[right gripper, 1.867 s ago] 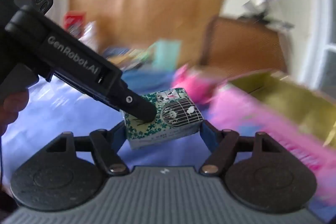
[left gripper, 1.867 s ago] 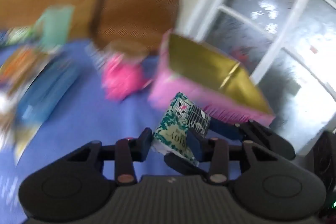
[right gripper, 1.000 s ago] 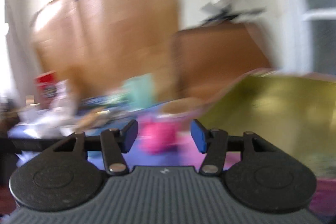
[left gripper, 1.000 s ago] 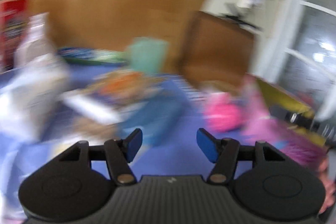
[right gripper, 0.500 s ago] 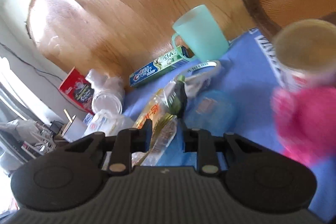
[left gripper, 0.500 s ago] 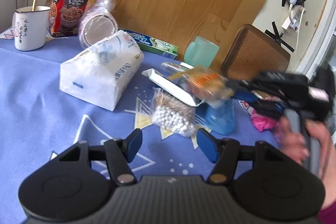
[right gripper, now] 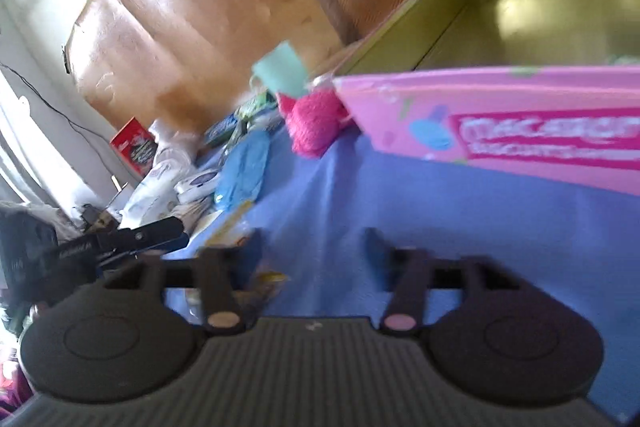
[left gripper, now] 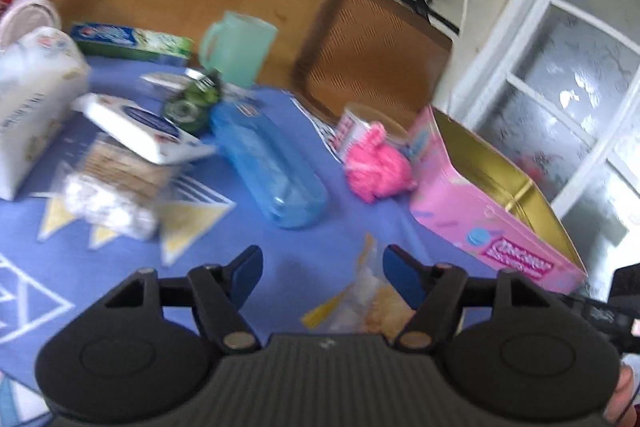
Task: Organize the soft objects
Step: 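Grasp the bagged bread roll on the cloth with the right gripper, then carry the bread roll into the pink tin and open the right gripper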
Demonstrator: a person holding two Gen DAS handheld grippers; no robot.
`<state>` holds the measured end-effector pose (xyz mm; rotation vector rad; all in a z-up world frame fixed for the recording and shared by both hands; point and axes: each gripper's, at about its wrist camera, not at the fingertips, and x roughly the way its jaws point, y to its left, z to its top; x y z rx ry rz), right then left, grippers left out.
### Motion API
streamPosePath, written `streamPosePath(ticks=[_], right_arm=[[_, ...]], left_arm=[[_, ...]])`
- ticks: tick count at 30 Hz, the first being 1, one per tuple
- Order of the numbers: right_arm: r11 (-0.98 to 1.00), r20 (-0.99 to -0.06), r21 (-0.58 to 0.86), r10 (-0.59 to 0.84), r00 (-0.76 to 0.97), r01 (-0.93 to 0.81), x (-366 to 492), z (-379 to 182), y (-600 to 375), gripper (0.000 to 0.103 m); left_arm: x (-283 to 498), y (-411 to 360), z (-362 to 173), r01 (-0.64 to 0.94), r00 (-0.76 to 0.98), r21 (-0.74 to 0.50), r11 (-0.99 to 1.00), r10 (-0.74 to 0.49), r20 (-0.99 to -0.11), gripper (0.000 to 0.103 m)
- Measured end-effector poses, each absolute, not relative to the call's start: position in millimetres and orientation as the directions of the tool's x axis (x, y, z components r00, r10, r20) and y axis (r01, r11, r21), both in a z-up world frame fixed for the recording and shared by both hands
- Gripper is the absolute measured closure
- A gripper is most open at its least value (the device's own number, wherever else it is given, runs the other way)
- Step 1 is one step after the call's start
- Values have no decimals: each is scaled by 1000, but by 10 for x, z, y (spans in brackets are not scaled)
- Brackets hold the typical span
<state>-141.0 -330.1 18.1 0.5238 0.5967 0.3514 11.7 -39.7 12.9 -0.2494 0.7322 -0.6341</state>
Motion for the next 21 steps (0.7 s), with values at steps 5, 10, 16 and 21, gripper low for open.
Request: streamPosePath(ticks=[5, 10, 16, 21], right_arm=[[849, -465, 390, 515, 720, -356, -1384, 337, -2720, 15], [907, -509, 179, 417, 753, -381, -1279, 192, -2200, 14], [952, -473, 30, 282, 835, -305, -1215, 147, -2092, 40], [982, -368, -7, 171, 914, -187, -1170, 309, -2336, 40]], left_arm=[[99, -557, 65, 470, 515, -436, 768, -639, -571, 37], [42, -664, 9, 493, 484, -419, 763, -640, -597, 46], [-20, -842, 137, 540, 454, -423, 727, -675, -581, 62], [-9, -1254, 505, 643, 460, -369, 671, -724, -515, 62]])
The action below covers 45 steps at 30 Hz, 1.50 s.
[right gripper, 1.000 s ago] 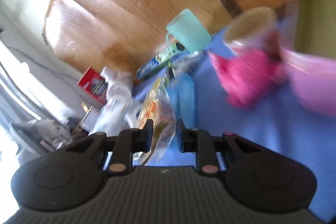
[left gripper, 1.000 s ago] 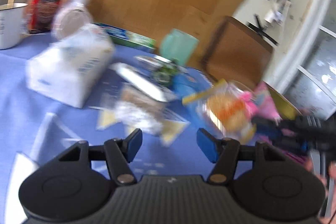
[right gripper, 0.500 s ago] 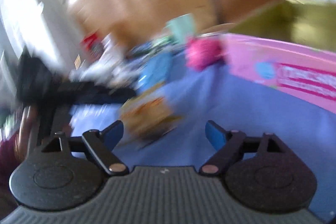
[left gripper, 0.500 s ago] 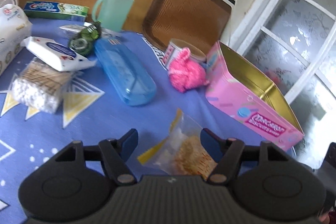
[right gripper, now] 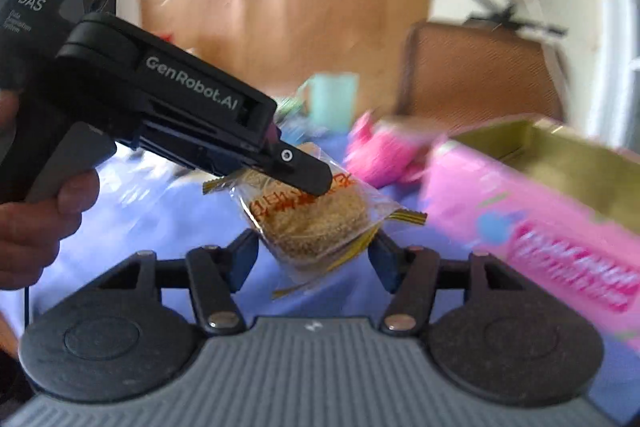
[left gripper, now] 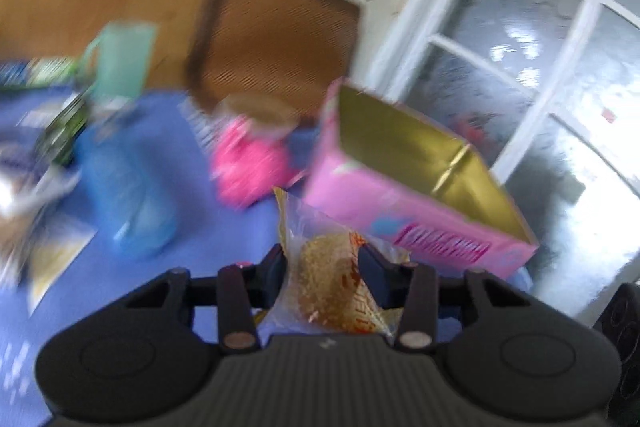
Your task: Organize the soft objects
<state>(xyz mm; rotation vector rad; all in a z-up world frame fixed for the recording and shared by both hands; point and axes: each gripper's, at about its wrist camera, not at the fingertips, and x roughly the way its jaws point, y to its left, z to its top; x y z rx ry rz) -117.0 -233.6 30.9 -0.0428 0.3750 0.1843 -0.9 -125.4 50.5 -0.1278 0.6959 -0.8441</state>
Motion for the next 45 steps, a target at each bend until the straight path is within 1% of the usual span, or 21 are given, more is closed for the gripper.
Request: streamPosePath(ticks=[3, 7, 8, 10, 11, 12, 14, 17, 20, 22, 24, 27, 30, 32, 34, 37, 39, 41, 42, 43, 45], right_arm=[[995, -323, -16, 89, 942, -100, -1119, 428, -2667, 40], [1000, -303, -15, -27, 953, 23, -988, 574, -3114, 40], [998, -297, -21, -60, 953, 56, -904, 603, -3233, 40], [992, -298, -40, -124, 946, 118, -762, 619, -3411, 39], [985, -298, -61, -173, 939, 162, -710, 611, -3481, 37], [974, -297, -95, -226, 928, 207, -656, 588, -3537, 27], [949, -293, -145, -313, 904, 281, -620, 544, -3613, 19], [953, -275, -64, -301, 913, 295, -724, 548, -3739, 19], [962, -225, -9, -267, 937, 272, -801, 609, -3738, 20], [979, -204, 11, -196, 959, 202, -1022, 579, -3582, 25], [994, -211, 37, -90, 973, 100, -1054, 582, -3440, 33], [997, -274, 65, 63, 960, -47, -827, 585, -3233, 37], [990, -322, 22, 138, 937, -139, -532, 559, -2963, 37], [986, -343, -37, 141, 929, -163, -280, 554, -2797, 37], [982, -361, -108, 109, 926, -158, -19, 501, -2641, 37], [960, -407, -265, -26, 913, -91, 392, 307, -2352, 39], [945, -450, -316, -71, 890, -85, 566, 181, -2282, 60], [940, -428, -331, -74, 901, -81, 524, 147, -2271, 63], [945, -421, -321, -76, 904, -70, 424, 138, -2252, 74], [955, -409, -289, -60, 910, -67, 315, 190, -2221, 81], [981, -401, -169, 24, 916, -100, 11, 325, -2220, 89]], left_arm=[[11, -1670, 712, 713, 449, -314, 627, -752, -483, 62], [76, -2226, 852, 769, 432, -266, 581, -780, -453, 60], [89, -2360, 876, 778, 433, -256, 574, -785, -443, 59], [107, -2558, 873, 779, 447, -238, 580, -780, -437, 51], [123, -2638, 850, 773, 455, -234, 590, -772, -444, 48], [119, -2674, 815, 763, 462, -235, 601, -763, -451, 47], [118, -2634, 742, 749, 461, -253, 612, -756, -464, 47], [56, -2350, 654, 734, 496, -234, 637, -739, -456, 47], [31, -1916, 546, 696, 548, -218, 684, -702, -455, 46], [50, -1595, 444, 651, 577, -228, 724, -667, -470, 46], [76, -1264, 322, 587, 614, -235, 775, -615, -494, 46], [67, -873, 191, 508, 666, -219, 833, -541, -514, 46], [49, -595, 60, 444, 710, -181, 878, -468, -526, 46], [88, -448, -12, 420, 711, -217, 881, -468, -525, 46], [123, -316, -2, 418, 712, -289, 861, -508, -484, 46], [155, -209, -18, 398, 724, -335, 854, -517, -457, 45], [170, -144, -23, 382, 733, -365, 849, -519, -441, 45], [182, -78, -28, 363, 739, -392, 845, -517, -432, 45], [188, -72, -29, 356, 742, -401, 844, -516, -428, 45], [187, -51, -28, 354, 745, -408, 842, -517, -422, 45], [206, -66, -19, 359, 743, -413, 837, -524, -416, 40]])
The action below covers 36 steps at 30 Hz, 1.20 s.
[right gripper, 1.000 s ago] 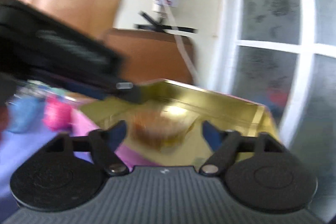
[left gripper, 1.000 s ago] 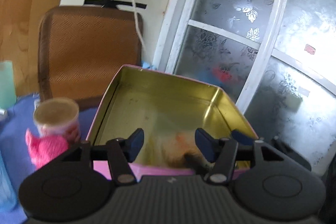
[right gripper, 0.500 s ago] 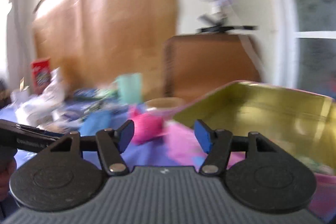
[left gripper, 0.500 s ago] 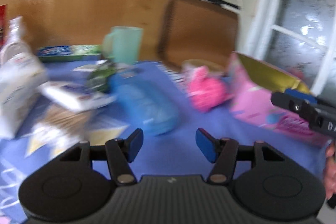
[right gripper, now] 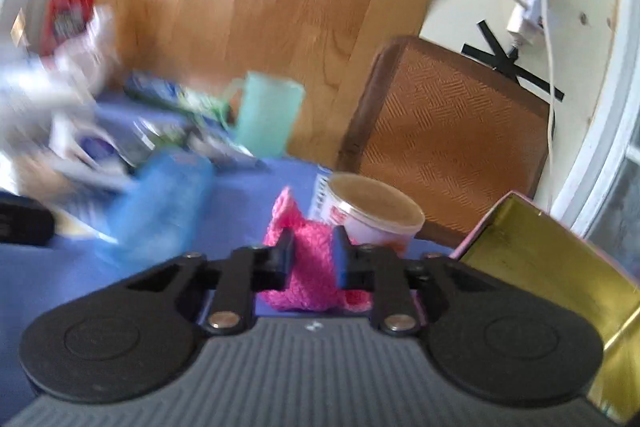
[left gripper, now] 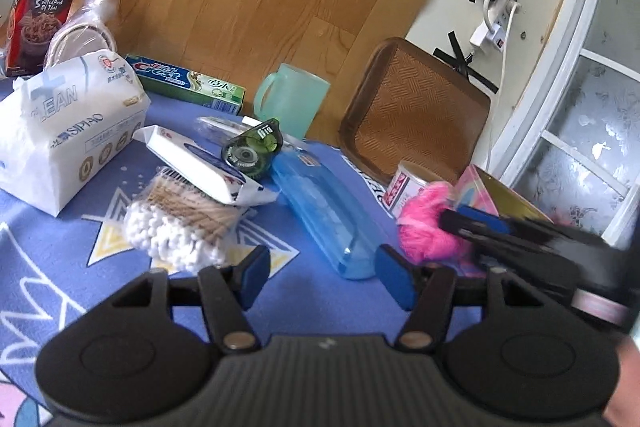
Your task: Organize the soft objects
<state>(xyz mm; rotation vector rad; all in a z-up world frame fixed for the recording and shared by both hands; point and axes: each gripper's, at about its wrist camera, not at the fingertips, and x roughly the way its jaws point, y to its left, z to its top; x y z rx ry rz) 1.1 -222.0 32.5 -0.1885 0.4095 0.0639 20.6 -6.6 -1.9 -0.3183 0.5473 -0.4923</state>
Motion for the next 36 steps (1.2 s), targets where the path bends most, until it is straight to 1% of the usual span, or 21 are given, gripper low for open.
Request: streamPosePath(ticks=[1, 4, 7, 8, 9, 10, 12, 16, 20, 25, 28, 31, 36], right_arm=[[987, -404, -113, 62, 912, -117, -158, 379, -2236, 89], [978, -447, -5, 186, 875, -210, -447, 353, -2290, 88], [967, -459, 66, 248, 853, -245, -670, 261, -2330, 84], [968, -461, 76, 245, 853, -237, -731, 231, -2324, 75], [970, -460, 74, 240, 855, -232, -787, 215, -2312, 62], [971, -465, 70, 233, 854, -227, -832, 196, -2296, 58], [972, -484, 80, 233, 843, -223, -929, 207, -2270, 58], [965, -489, 126, 263, 832, -231, -1102, 174, -2256, 58], [974, -484, 135, 224, 846, -181, -1287, 163, -2277, 58], [970, -472, 207, 214, 855, -128, -1467, 182, -2462, 58], [966, -449, 239, 197, 872, -95, -1627, 258, -2510, 58], [963, -404, 257, 184, 896, -82, -1810, 352, -2555, 58], [961, -318, 260, 173, 932, -89, -2103, 479, -2668, 56]], left_arm=[[204, -64, -17, 362, 743, -412, 836, -526, -415, 40], [209, -81, -22, 370, 735, -414, 832, -535, -418, 37], [240, -93, -29, 368, 725, -420, 829, -539, -429, 36], [242, -90, -35, 366, 723, -422, 830, -538, -432, 34], [242, -85, -43, 360, 724, -422, 832, -534, -435, 34], [241, -85, -47, 354, 725, -423, 834, -530, -439, 34], [247, -83, -56, 343, 724, -426, 837, -524, -448, 34], [277, -72, -72, 313, 726, -421, 851, -500, -472, 34], [260, -102, -76, 277, 737, -391, 878, -455, -500, 34], [184, -245, -53, 250, 765, -258, 933, -354, -538, 33], [160, -270, -54, 230, 773, -217, 949, -314, -552, 33], [129, -266, -56, 210, 780, -185, 960, -279, -560, 33], [74, -358, -65, 181, 786, -42, 983, -170, -594, 26]])
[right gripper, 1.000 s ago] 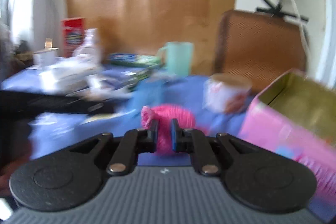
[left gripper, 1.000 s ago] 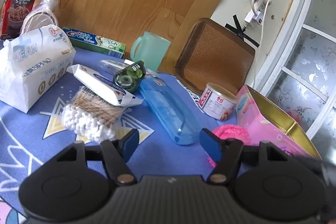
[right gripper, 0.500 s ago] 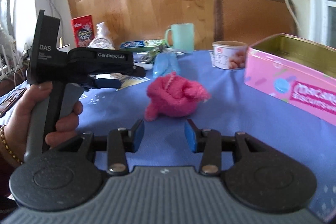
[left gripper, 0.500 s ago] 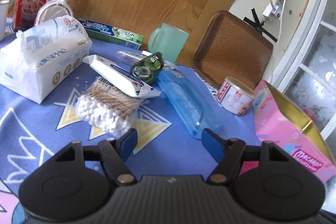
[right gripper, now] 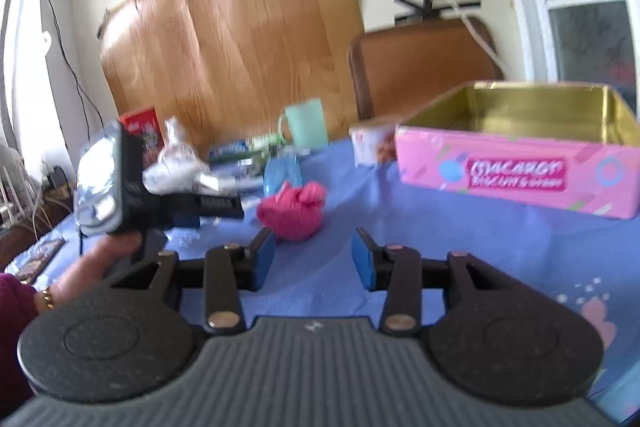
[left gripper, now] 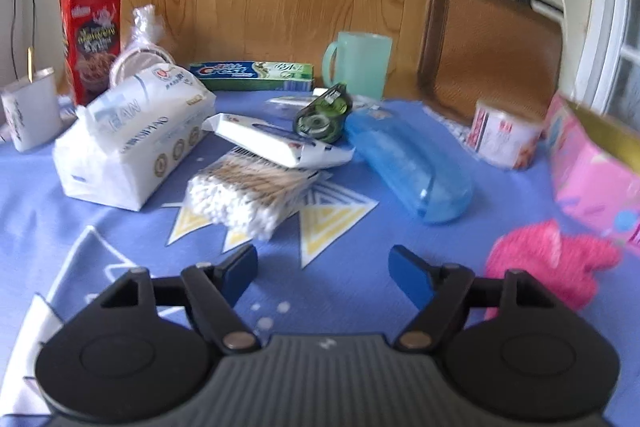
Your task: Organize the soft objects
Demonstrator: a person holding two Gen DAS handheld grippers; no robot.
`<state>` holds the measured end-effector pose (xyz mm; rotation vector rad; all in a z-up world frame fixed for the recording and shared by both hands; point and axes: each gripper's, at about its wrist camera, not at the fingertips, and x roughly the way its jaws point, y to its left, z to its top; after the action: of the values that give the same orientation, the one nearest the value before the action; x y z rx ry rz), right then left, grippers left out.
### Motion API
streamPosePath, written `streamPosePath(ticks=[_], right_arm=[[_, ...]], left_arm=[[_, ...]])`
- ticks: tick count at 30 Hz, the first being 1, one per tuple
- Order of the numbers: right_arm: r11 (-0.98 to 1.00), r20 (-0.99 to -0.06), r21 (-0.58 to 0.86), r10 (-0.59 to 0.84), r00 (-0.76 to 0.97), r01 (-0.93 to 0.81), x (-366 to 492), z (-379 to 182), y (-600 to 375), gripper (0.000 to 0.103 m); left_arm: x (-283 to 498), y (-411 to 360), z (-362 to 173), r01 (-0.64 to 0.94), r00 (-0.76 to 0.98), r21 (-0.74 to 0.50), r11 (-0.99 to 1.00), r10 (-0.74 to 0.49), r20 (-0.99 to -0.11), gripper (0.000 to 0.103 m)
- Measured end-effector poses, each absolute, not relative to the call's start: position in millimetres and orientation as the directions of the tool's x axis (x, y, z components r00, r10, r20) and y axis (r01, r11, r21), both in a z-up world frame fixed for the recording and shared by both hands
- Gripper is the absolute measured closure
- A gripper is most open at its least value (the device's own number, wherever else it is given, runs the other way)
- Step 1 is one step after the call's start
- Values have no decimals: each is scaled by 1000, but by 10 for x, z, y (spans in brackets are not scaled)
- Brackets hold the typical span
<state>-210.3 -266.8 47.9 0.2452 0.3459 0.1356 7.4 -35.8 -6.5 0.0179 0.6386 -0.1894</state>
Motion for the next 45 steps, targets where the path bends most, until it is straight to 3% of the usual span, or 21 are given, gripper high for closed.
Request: streamPosePath(ticks=[12, 26, 32, 45], right_arm=[[955, -313, 267, 215, 925, -132, -2054, 522, -2540, 55], [961, -306, 243, 207, 929, -134, -2068, 505, -2538, 55], [962, -308, 241, 204, 929, -131, -2074, 504, -2516, 55], [965, -313, 235, 187, 931, -114, -2069, 496, -2525, 55]], left_arm=[[36, -296, -92, 141, 777, 17, 990, -100, -622, 10], [-119, -295, -116, 88, 785, 8, 996, -64, -616, 7], [-135, -277, -116, 106, 786, -8, 994, -89, -612, 3], [-196, -182, -106, 107, 804, -87, 990, -138, -579, 4]])
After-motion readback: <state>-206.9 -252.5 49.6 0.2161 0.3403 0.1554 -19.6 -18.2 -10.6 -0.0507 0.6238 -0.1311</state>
